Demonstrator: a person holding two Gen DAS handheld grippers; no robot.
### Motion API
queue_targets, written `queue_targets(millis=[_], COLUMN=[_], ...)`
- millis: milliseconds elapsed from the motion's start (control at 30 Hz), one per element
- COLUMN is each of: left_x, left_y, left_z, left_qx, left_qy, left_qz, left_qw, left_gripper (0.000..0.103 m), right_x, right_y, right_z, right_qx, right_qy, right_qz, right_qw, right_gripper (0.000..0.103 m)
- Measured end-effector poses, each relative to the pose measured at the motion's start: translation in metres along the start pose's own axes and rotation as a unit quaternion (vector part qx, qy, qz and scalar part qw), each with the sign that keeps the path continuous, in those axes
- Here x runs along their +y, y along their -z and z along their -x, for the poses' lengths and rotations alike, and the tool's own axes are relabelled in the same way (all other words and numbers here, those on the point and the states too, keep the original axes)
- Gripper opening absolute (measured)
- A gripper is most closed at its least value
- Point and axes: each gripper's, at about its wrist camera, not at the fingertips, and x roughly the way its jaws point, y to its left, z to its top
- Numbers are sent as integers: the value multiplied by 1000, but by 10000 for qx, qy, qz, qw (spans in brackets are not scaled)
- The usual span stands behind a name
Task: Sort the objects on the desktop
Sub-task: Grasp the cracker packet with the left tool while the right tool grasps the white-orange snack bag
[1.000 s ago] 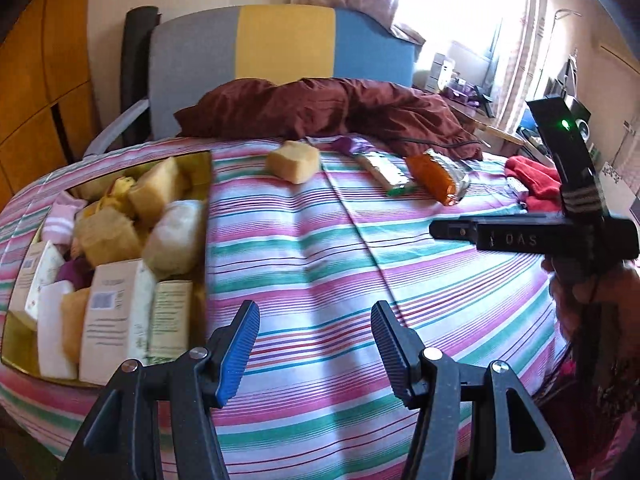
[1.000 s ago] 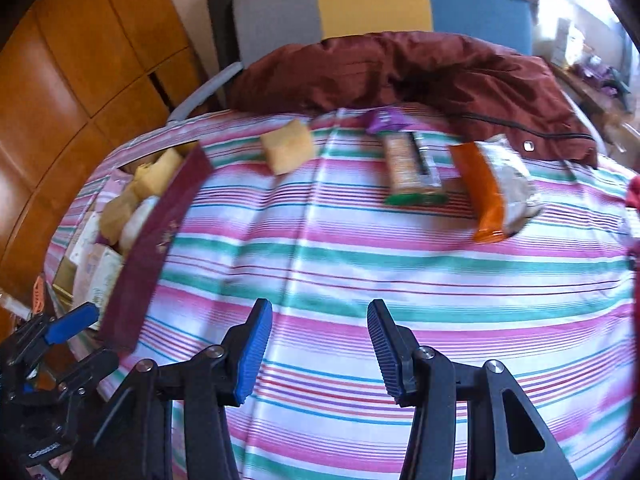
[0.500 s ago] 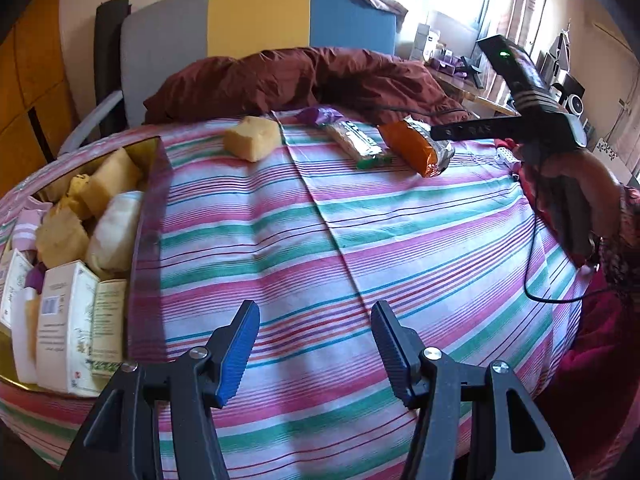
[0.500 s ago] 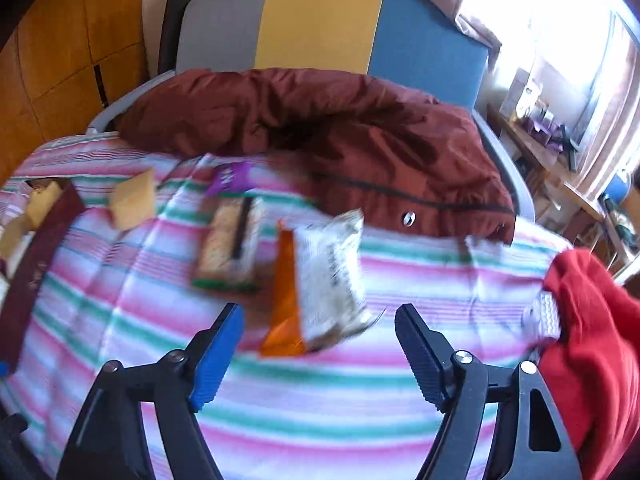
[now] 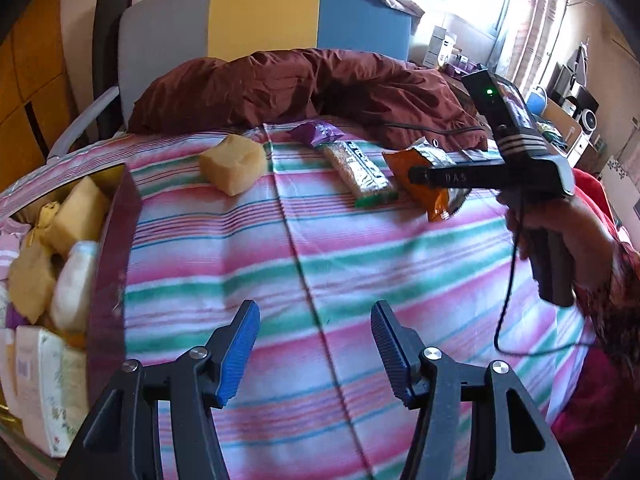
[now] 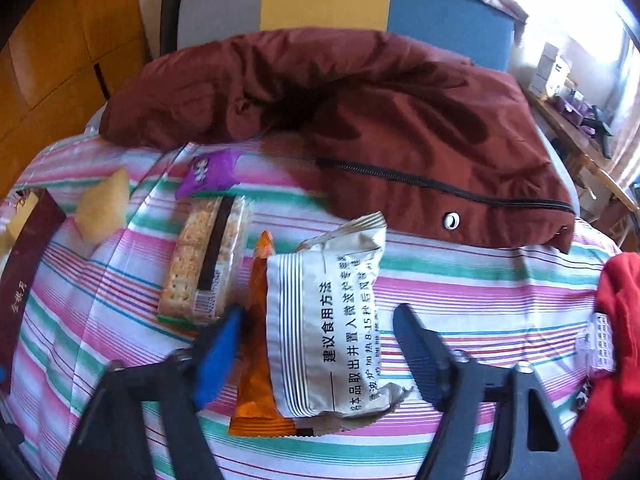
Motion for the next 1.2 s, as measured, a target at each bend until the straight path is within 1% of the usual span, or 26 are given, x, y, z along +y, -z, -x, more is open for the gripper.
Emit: queue_targets(millis=[167, 233, 300, 367, 433, 467, 600, 767, 833, 867, 933, 1000, 1033, 1067, 1100, 1133, 1200], left_x=[-15, -22, -32, -41, -51, -54, -67, -83, -85, -86, -83, -79, -75, -70, -62, -56, -52], left_y=[-22, -32, -46, -60, -76, -82, -110, -132, -133, -132, -128, -124, -120, -118, -115, -113, -114], left_z=[-27, -37, -50, -63, -81, -88, -117, -144, -155, -154, -156, -156, -156, -161, -168, -162, -162], left_qx=[98, 117, 118, 104, 153, 202, 358, 164, 206, 7, -232, -408, -475, -345, -111, -332, -286], left_qy=[-2, -42, -65, -200, -425, -440, -278, -472, -534, -653, -724, -769, -853, -940, -839, -656, -550], left_qz=[18, 3, -80, -119, -102, -70, 116, 33, -30, -84, -128, -130, -115, -40, 130, 267, 328], left_qw=[10000, 9999, 9999, 9997, 9989, 9988, 9989, 9987, 9984, 9978, 9970, 9961, 9952, 9950, 9963, 9969, 9975], left_gripper=[59, 59, 59, 59, 59, 59, 59, 59, 59, 59, 59, 59, 59, 59, 60, 59, 59], right_x=[-9, -24, -37, -51, -64, -72, -89, -94, -94, -93, -93, -93, -92, -93, -94, -95, -94], right_y=[-1, 0, 1, 5, 10, 11, 14, 13, 14, 15, 13, 13, 13, 14, 13, 13, 13], right_z=[3, 6, 9, 10, 8, 8, 8, 8, 7, 7, 5, 4, 3, 3, 4, 5, 5], right_qx=[203, 300, 368, 479, 608, 628, 640, 673, 671, 675, 682, 687, 687, 687, 686, 686, 688], right_qy=[43, 141, 270, 402, 373, 308, 167, 108, 127, 144, 152, 126, 114, 103, 101, 103, 111], right_qz=[-250, -586, -797, -997, -1245, -1359, -1677, -1776, -1742, -1709, -1697, -1735, -1755, -1777, -1779, -1777, -1767], right_qw=[9995, 9977, 9958, 9930, 9897, 9882, 9836, 9817, 9823, 9829, 9830, 9823, 9820, 9816, 9816, 9816, 9818], right_gripper=[53, 53, 53, 53, 53, 53, 54, 54, 54, 54, 54, 54, 54, 54, 54, 54, 54])
